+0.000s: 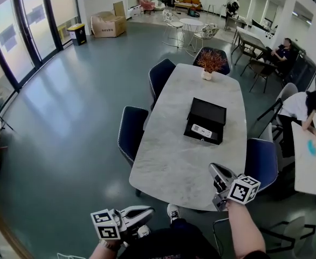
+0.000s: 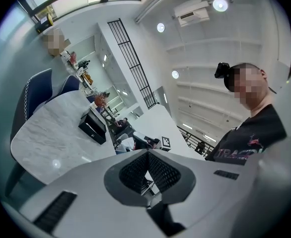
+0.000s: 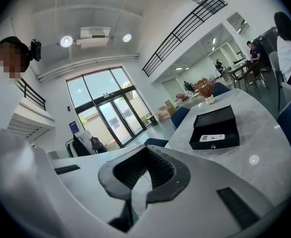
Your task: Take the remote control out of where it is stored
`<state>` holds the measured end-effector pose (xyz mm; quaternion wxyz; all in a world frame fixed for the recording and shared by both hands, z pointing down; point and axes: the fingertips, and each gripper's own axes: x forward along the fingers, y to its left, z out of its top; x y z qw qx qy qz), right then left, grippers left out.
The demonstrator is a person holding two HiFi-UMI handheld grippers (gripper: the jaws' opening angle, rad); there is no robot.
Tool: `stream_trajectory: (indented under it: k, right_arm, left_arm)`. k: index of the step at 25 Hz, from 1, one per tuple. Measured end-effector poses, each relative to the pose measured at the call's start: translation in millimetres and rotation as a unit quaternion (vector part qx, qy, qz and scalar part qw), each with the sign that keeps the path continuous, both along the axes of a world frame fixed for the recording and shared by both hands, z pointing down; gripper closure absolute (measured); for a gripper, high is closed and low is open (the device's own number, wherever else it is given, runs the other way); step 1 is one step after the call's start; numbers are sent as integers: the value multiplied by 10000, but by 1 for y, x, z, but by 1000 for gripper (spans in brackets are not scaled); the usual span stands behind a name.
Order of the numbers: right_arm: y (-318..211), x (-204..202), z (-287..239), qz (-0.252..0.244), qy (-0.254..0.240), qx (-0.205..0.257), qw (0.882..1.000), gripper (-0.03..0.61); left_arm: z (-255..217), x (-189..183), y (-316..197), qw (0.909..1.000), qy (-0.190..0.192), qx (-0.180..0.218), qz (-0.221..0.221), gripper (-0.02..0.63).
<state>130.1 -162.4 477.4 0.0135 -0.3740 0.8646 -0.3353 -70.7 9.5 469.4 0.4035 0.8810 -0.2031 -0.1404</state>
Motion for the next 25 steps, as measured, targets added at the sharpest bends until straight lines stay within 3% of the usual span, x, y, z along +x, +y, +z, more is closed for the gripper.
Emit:
stream_trajectory:
  k: [9,19,25]
  right_arm:
    - [-69,27,17,-220,619,-70,9978,569]
    - [-151,60,63,-574,1374,-628,9868,569]
    - [-208,78,98,-931,2095,-876,9694,566]
  left_arm:
    - [8,24,-28,9995,-62,-168,-246,611]
    - [18,48,-55,9988,-304,-275,-277,611]
    - [26,51,-64,9970,-413,-473,-448,611]
